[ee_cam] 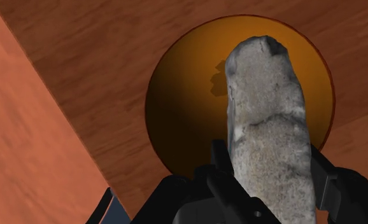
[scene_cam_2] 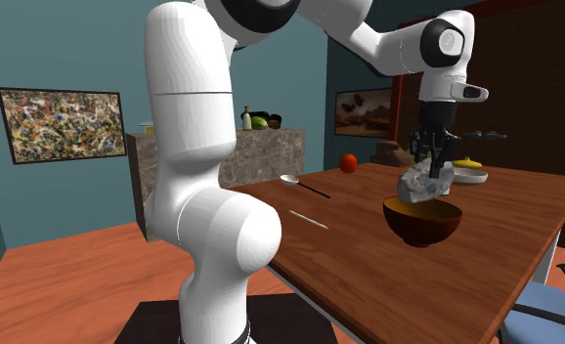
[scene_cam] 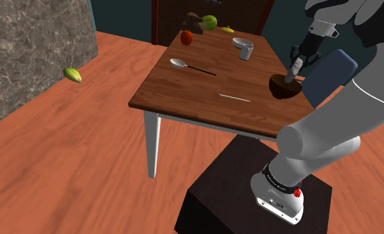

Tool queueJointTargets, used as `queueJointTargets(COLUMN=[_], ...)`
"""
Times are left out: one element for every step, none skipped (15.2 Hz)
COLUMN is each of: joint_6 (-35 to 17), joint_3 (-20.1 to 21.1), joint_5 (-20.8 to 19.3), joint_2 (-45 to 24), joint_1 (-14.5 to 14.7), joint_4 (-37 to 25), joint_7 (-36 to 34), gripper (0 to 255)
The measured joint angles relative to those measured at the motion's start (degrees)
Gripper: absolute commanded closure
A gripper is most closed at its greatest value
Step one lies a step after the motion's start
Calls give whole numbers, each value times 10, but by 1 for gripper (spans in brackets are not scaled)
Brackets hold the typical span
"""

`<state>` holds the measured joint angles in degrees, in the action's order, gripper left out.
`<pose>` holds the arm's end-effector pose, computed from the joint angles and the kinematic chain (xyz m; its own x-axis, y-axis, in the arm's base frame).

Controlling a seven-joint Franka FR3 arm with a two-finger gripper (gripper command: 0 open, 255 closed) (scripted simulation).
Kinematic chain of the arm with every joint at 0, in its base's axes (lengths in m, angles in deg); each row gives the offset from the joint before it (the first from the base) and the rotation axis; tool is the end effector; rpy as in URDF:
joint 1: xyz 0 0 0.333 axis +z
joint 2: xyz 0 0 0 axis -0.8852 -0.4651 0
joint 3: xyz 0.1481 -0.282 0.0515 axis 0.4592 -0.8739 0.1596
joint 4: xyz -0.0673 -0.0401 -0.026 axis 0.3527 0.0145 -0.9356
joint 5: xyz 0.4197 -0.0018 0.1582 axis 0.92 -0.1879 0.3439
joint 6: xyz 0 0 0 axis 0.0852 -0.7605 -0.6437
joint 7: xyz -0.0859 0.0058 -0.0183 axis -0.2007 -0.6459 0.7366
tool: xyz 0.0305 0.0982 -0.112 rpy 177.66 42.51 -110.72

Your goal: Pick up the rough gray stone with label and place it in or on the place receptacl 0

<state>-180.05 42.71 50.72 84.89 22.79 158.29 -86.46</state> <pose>0.2129 -0.5481 0.4713 0.0913 -0.9936 -0.0660 -0.9958 -0.0915 -0.0003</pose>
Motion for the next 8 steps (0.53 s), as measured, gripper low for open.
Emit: queueJointTargets(joint_6=[-9,-16,-24,-28,-31,-32,-33,-33], joint_3=[0,-1,-1,-1,-1,-1,-1,-1], joint_5=[1,0,1,1,1,2,2,2], joint_2=[-3,-1,-3,-4,-3,-4,-4,-4], joint_1=[0,0,-1,-1,-1,-1,-1,-1], joint_4=[7,16,21,25,28,29,29,30], joint_7=[1,1,2,2,2,2,2,2], gripper=[255,255,255,255,255,255,255,255])
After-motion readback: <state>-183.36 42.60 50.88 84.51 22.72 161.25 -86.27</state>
